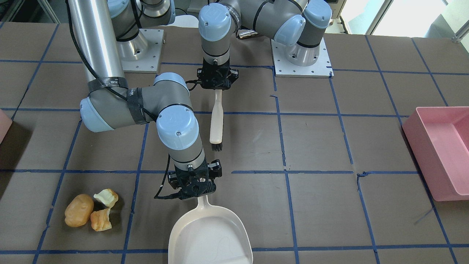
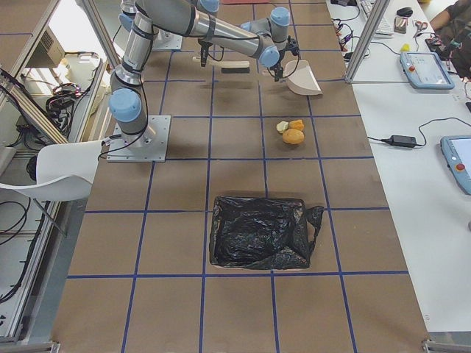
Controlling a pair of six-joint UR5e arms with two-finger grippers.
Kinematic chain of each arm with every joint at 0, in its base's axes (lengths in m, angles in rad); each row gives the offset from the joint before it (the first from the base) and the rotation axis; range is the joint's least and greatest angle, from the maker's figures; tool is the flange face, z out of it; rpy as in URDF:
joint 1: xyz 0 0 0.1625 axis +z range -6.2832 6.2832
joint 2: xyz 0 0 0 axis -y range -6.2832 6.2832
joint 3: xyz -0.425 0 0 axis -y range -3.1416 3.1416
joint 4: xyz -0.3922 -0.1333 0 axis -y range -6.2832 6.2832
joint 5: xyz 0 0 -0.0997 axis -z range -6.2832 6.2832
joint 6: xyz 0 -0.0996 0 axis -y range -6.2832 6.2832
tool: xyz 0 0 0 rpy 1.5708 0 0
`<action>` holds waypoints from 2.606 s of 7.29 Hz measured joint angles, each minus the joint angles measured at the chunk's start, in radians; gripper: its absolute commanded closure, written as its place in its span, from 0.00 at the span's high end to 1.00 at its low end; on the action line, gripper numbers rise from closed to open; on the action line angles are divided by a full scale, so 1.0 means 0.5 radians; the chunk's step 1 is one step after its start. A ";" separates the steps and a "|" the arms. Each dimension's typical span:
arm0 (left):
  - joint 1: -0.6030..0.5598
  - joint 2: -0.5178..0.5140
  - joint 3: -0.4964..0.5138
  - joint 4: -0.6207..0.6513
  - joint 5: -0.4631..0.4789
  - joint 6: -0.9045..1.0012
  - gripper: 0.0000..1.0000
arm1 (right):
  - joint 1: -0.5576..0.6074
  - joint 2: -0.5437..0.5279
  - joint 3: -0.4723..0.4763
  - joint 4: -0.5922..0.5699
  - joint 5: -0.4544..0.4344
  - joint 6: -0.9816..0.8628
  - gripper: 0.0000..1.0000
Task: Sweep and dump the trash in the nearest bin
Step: 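Lift the brush with the left gripper while the right gripper raises the dustpan, then carry the dustpan past the bread with the right gripper while the left raises the brush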
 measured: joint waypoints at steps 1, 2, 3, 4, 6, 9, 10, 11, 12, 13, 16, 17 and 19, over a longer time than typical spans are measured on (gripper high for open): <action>0.025 0.026 0.011 -0.008 0.017 -0.017 0.00 | 0.011 0.009 -0.001 -0.022 -0.001 0.001 0.47; 0.052 0.054 0.015 -0.011 0.025 -0.011 0.00 | 0.015 0.019 -0.001 -0.034 -0.001 0.002 0.37; 0.068 0.071 0.017 -0.012 0.029 0.005 0.00 | 0.017 0.023 -0.004 -0.039 -0.001 0.005 0.29; 0.077 0.078 0.018 -0.011 0.030 0.017 0.00 | 0.017 0.021 -0.008 -0.040 0.000 0.006 0.24; 0.081 0.079 0.021 -0.010 0.030 0.027 0.00 | 0.014 0.012 -0.011 -0.036 -0.001 0.005 0.17; 0.084 0.077 0.025 -0.007 0.029 0.035 0.00 | -0.011 0.000 -0.058 -0.013 -0.005 -0.009 0.18; 0.087 0.077 0.026 -0.005 0.028 0.041 0.00 | -0.034 -0.018 -0.083 0.007 -0.009 -0.016 0.18; 0.088 0.077 0.026 -0.005 0.028 0.044 0.00 | -0.068 -0.059 -0.100 0.056 -0.017 -0.021 0.18; 0.088 0.076 0.026 -0.005 0.028 0.046 0.00 | -0.132 -0.127 -0.108 0.131 -0.023 -0.047 0.18; 0.089 0.076 0.026 -0.005 0.027 0.046 0.00 | -0.221 -0.208 -0.102 0.202 -0.025 -0.109 0.17; 0.087 0.076 0.026 -0.004 0.027 0.047 0.00 | -0.481 -0.441 -0.039 0.426 -0.043 -0.371 0.16; 0.086 0.075 0.026 -0.002 0.025 0.047 0.00 | -0.606 -0.529 0.028 0.476 -0.047 -0.535 0.16; 0.084 0.071 0.026 0.006 0.024 0.047 0.00 | -0.863 -0.694 0.154 0.548 -0.059 -0.864 0.16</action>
